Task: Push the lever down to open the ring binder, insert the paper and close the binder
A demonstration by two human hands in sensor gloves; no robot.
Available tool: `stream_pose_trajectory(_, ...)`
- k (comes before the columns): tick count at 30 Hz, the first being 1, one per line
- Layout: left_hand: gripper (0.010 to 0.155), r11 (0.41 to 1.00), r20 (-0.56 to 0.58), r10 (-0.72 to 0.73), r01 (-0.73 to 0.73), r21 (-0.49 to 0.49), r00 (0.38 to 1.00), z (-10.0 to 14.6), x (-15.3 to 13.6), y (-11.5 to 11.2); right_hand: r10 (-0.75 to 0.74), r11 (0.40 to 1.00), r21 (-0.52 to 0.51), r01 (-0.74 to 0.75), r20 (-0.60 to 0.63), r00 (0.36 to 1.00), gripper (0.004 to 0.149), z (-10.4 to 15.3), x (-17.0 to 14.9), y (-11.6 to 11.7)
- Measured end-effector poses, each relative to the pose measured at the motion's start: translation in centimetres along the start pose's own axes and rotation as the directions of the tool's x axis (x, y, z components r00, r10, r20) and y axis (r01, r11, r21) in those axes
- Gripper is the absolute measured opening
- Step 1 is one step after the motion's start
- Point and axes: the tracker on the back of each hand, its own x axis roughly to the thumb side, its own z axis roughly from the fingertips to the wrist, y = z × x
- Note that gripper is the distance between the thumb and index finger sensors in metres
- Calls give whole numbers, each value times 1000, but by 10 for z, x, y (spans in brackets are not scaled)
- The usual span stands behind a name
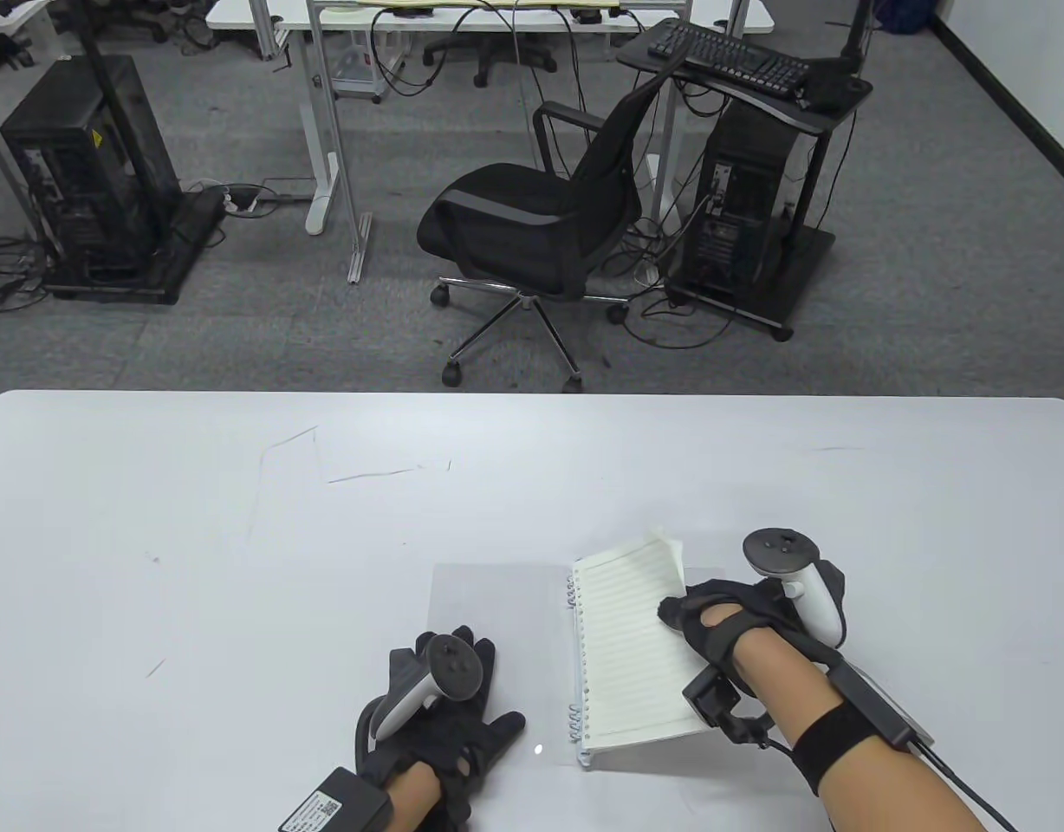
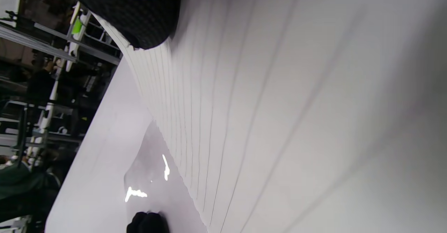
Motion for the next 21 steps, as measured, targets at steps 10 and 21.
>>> stream_pose_trajectory(10, 86, 1000, -5, -4, 4, -1, 1000, 0, 1, 0, 107, 991, -62, -114, -107, 988, 48, 0, 26, 1)
stream_pose_trajectory(21, 86, 1000, -6, -3, 3, -2, 1000, 0, 1, 0, 148, 984, -75, -162, -171, 974, 48, -1, 40, 2)
